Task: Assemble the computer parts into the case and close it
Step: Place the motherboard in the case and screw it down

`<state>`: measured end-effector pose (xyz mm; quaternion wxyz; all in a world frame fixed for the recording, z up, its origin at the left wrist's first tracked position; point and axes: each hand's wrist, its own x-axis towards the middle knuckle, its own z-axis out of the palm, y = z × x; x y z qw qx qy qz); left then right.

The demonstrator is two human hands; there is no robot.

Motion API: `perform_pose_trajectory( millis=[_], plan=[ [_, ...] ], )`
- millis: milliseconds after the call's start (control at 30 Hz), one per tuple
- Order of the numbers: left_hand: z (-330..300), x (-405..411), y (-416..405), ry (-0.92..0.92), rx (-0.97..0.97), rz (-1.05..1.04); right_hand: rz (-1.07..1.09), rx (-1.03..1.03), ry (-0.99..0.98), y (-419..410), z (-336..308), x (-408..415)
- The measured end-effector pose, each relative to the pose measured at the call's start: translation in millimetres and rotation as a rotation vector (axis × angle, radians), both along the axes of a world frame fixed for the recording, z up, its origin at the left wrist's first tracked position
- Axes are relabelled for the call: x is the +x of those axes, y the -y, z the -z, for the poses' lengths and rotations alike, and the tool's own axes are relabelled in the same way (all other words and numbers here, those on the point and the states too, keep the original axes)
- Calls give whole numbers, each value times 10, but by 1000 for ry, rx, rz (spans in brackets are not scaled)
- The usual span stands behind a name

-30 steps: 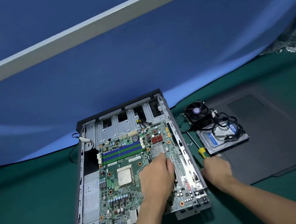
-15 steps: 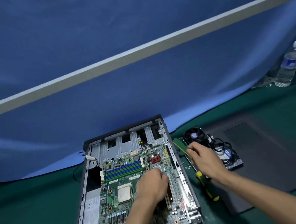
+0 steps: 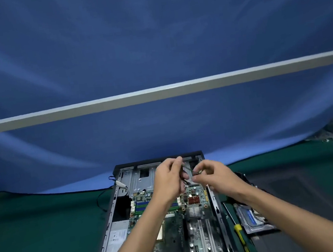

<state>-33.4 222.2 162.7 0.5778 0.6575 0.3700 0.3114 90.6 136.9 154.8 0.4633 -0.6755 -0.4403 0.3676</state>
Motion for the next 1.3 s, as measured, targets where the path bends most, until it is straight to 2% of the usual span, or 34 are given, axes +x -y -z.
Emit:
perform_pose_trajectory(
  millis=[167,233,333,500,667,733,833,967,1033,1167,1300],
  plan=[
    [-161,-297,-333,104,-32,-161,-3,39,-73,-311,-236,-162],
    [-203,-405,-483,131,-74,-217,-25,20,-160,-450,-304,-231],
    [-239,-583,-709,168,-131,-282,51,-13,-268,-657,-381,-312],
    [-182,-845,-1023,141,-158,-287,124,-43,-269,-931,-384,-489],
    [-70,-963,-1176,158,-209,-278,155,-35,-380,-1046,-294,-651],
    [-34,-987,-1219,156,-219,-274,104,-42,-341,-1043,-280,-689],
    [-15,-976,-1261,166,-225,-244,5,-118,-141,-1045,-289,-748],
    [-36,-900,-1306,227,-238,-225,91,-81,-51,-1141,-297,-833],
    [-17,-873,-1327,245,-284,-265,189,-31,-141,-1189,-321,-840],
    [81,-845,-1370,295,-365,-385,297,66,-459,-1276,-350,-825],
    [184,-832,-1306,165,-184,-217,431,96,-538,-1396,-263,-860]
  ],
)
